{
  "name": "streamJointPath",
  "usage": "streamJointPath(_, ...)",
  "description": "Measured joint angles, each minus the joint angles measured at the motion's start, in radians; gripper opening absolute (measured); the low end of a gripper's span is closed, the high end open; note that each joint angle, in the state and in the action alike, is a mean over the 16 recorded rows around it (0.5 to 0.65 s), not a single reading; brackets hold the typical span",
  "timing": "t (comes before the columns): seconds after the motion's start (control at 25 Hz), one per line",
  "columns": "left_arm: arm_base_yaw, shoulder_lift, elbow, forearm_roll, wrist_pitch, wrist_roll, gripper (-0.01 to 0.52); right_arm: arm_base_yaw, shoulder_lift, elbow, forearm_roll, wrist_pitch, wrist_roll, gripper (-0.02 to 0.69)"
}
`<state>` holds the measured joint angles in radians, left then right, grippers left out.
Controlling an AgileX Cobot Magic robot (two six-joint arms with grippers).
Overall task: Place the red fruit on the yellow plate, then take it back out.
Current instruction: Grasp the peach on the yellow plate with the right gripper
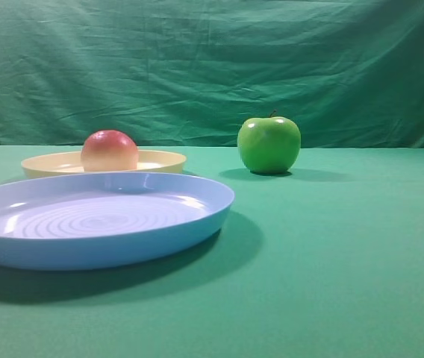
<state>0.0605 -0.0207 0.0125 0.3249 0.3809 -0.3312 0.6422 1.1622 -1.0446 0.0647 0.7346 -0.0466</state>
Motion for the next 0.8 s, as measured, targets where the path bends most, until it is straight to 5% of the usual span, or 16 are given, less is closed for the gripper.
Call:
streamJointPath(0.44, 0.000, 0.000, 0.000, 0.000, 0.000, 0.000, 0.000, 0.001, 0.276, -0.105, 0.064, -0.128, -0.078, 0.000)
streamJointPath(0.8, 0.000, 0.000, 0.000, 0.000, 0.000, 0.001, 0.000, 0.001, 0.587, -0.391, 0.193, -0.042, -0.304, 0.000)
